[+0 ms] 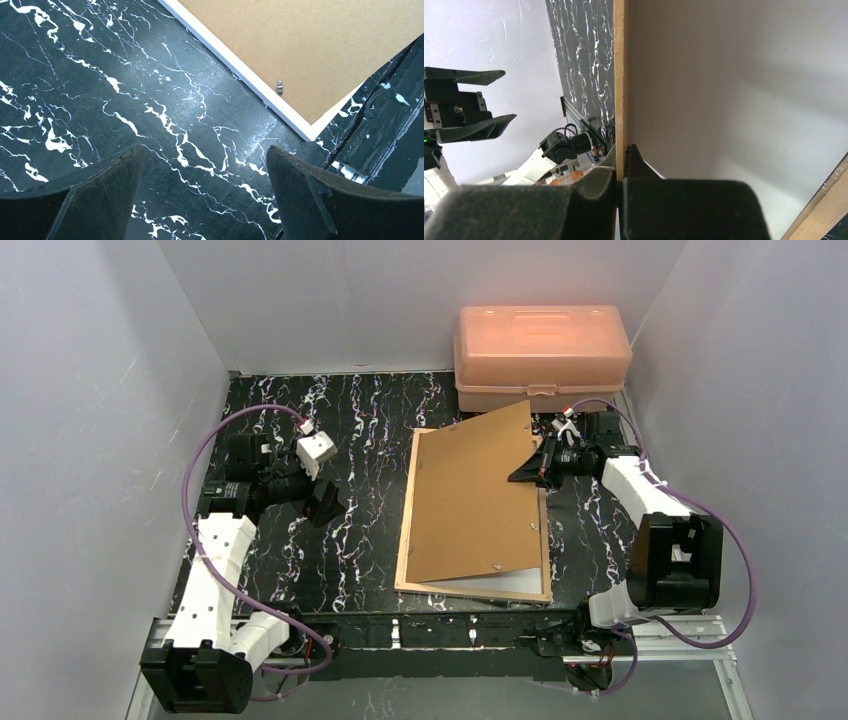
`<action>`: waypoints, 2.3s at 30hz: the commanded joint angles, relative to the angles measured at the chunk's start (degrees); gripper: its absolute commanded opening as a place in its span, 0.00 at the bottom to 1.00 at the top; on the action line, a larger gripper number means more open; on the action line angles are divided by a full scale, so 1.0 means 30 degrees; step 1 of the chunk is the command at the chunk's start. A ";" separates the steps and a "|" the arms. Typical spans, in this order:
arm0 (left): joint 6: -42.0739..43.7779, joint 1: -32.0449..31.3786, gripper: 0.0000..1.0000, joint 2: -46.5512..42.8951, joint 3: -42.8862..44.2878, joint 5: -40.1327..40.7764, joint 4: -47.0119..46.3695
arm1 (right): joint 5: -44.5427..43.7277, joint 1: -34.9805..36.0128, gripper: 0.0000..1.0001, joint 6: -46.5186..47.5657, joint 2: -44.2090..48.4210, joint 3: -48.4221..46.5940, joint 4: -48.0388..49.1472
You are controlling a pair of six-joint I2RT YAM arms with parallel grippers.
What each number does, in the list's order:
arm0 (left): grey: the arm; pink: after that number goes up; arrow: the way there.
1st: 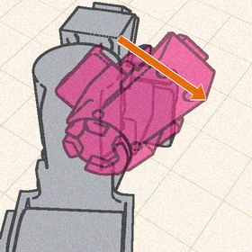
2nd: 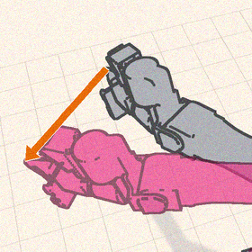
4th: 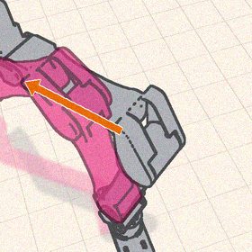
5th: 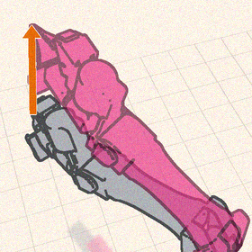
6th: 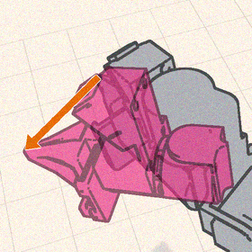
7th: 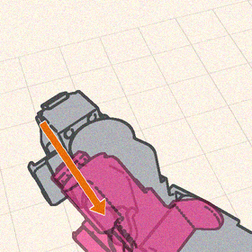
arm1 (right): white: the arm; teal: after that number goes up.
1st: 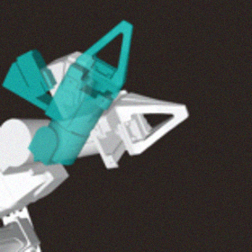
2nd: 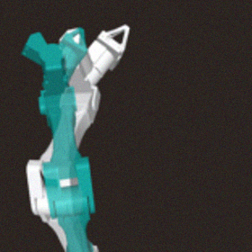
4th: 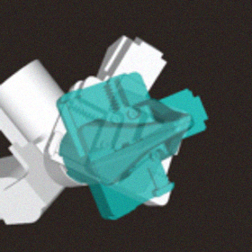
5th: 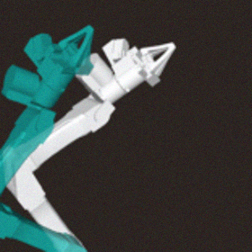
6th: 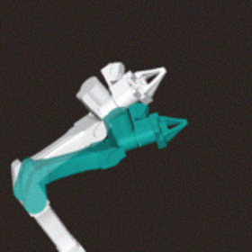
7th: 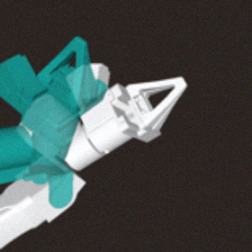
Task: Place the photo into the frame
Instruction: Turn over the photo frame item on the photo frame.
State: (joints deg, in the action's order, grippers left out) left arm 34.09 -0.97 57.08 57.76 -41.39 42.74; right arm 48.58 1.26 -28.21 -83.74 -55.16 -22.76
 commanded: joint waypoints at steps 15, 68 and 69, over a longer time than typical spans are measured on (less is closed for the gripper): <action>0.0083 -0.0048 0.89 0.0660 -0.0085 -0.0375 -0.0214 | -0.5995 0.2653 0.39 0.0291 0.0815 0.0891 0.0437; 0.0659 -0.0083 0.89 0.1711 -0.1753 -0.1041 -0.0364 | -1.5208 1.4151 0.28 -0.3007 0.4149 0.2722 -0.2535; 0.0830 -0.0086 0.89 0.1741 -0.1801 -0.1094 -0.0299 | -1.5410 1.4784 0.28 -0.3428 0.4568 0.3182 -0.2521</action>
State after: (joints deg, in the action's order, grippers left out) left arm 35.03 -0.97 62.15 53.04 -41.71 41.39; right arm 3.11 39.68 -31.64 -74.04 -50.00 -31.90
